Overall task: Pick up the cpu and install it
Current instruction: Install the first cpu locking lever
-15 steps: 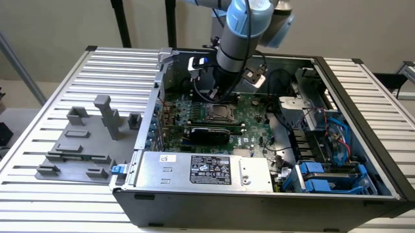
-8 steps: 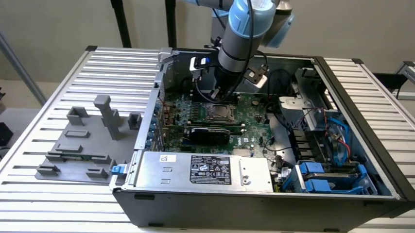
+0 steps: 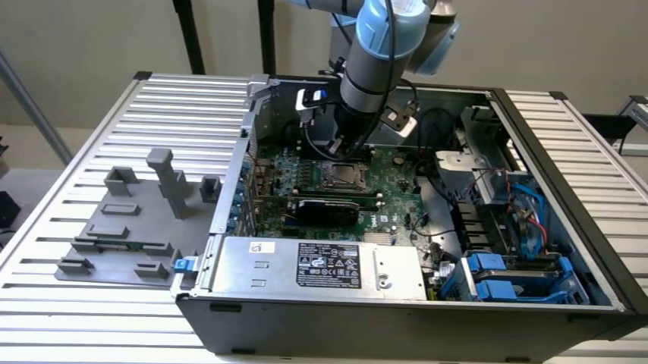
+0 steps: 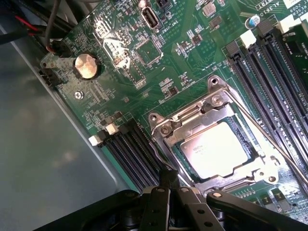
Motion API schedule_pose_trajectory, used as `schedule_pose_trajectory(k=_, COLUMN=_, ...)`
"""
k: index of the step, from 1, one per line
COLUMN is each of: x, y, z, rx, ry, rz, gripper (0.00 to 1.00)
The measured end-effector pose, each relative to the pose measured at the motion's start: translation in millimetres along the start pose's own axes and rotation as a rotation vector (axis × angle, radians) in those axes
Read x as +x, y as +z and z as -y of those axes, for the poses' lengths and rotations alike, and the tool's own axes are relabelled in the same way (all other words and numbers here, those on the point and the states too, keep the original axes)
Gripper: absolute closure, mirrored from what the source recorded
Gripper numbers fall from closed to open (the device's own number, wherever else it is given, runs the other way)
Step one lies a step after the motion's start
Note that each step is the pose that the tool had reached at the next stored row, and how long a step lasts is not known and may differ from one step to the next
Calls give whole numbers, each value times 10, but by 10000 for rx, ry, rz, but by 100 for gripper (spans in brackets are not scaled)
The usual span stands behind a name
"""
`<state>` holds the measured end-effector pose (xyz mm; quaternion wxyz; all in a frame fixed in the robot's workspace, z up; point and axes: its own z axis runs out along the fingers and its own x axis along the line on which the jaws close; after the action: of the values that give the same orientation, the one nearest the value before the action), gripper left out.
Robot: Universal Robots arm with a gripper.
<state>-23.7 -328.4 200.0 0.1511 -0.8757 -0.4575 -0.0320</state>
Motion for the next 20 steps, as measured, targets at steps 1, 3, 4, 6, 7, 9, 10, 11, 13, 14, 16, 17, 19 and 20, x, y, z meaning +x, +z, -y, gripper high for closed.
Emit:
schedule_pose_trajectory(k=1, x=2, y=1, z=2, rx=0, ry=1, rz=0, gripper=89)
schedule_pose_trajectory(k=3, x=3, y=1, z=3, rx=0, ry=1, rz=-2, gripper=89)
schedule_pose_trajectory(k=4, x=3, y=1, z=3, rx=0, ry=0, rz=-2, gripper=89)
schedule_pose_trajectory(k=6, x=5, y=2, z=1, rx=1, ry=1, rz=-2, gripper=89)
schedule_pose_trajectory(k=7, x=7, y=1, z=-2, rx=0, ry=2, rz=-3, gripper=89)
schedule_pose_trajectory(k=9, x=16, y=0, z=-14, rx=0, ry=2, rz=-3, gripper=89)
schedule_pose_trajectory(k=10, x=21, y=0, z=-22, rx=0, ry=1, rz=-4, gripper=89)
schedule_pose_trajectory(k=11, x=26, y=-1, z=-31, rx=1, ry=1, rz=-3, gripper=89)
schedule_pose_trajectory(k=13, x=27, y=-5, z=-47, rx=1, ry=1, rz=-3, gripper=89)
schedule_pose_trajectory(k=14, x=25, y=-6, z=-53, rx=1, ry=0, rz=-4, gripper=89)
schedule_pose_trajectory(k=16, x=17, y=-8, z=-65, rx=1, ry=0, rz=-4, gripper=89)
schedule_pose_trajectory(k=17, x=12, y=-7, z=-69, rx=0, ry=1, rz=-3, gripper=89)
schedule_pose_trajectory(k=19, x=6, y=-4, z=-77, rx=2, ry=0, rz=-5, gripper=89)
schedule_pose_trajectory(k=20, x=5, y=-3, z=-80, rx=2, ry=-1, rz=-5, gripper=89)
